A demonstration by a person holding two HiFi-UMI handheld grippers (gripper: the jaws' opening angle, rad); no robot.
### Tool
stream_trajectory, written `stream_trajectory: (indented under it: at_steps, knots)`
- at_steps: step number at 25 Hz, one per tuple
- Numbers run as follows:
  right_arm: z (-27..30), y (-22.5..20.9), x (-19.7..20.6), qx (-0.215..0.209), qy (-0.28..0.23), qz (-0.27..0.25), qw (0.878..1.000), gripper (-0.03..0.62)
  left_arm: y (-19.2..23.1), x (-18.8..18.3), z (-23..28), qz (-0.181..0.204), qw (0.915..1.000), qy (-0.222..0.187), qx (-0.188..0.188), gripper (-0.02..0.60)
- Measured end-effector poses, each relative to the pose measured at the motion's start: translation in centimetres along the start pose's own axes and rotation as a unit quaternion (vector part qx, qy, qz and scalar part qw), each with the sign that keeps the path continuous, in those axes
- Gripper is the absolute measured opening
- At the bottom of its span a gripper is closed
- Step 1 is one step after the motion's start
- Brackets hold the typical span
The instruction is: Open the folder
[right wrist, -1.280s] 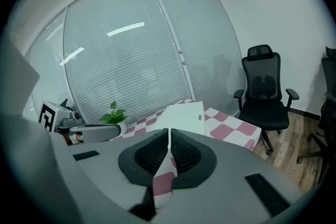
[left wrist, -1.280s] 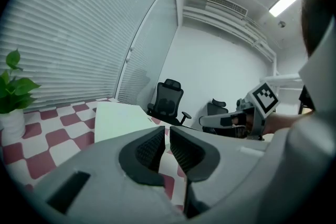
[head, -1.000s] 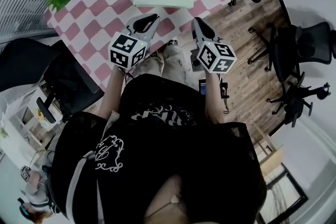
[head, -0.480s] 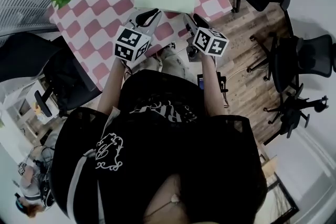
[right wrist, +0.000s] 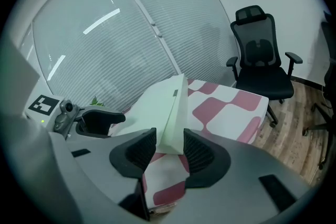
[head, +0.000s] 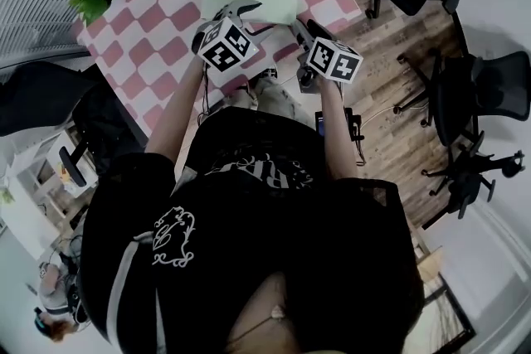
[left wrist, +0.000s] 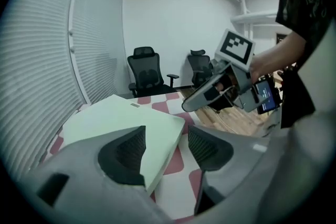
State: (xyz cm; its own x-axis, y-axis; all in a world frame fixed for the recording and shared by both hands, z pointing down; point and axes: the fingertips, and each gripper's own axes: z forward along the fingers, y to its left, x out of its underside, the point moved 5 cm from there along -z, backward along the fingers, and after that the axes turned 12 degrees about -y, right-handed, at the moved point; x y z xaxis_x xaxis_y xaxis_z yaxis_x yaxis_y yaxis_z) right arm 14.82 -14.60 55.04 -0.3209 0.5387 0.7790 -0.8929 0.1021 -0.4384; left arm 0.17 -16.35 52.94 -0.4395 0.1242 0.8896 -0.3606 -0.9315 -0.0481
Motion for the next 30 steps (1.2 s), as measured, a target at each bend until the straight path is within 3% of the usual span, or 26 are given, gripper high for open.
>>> stream_trajectory:
  at_steps: [5,13,24,30]
  knots:
    - [0.7,-1.3,0.7,0.002,0.014,0.027,1.0,0.143,-0.6,0.0,3.1,0.057,0.9975,0.035,0.02,0.25]
    - [1.6,-1.9,1.0,-0.013,0.026,0.058,0.998,0.143,-1.1,0.9,6.0,0.14,0.9848,0.097,0.033,0.25]
    - [3.1,-2.2,1.4,-0.029,0.048,0.086,0.995,0.143,-1.2,1.2,6.5,0.154,0.9811,0.114,0.026,0.247]
    - [3.2,-2.3,1.6,-0.034,0.042,0.098,0.994,0.143,-1.3,1.1,6.2,0.138,0.9843,0.106,0.028,0.209]
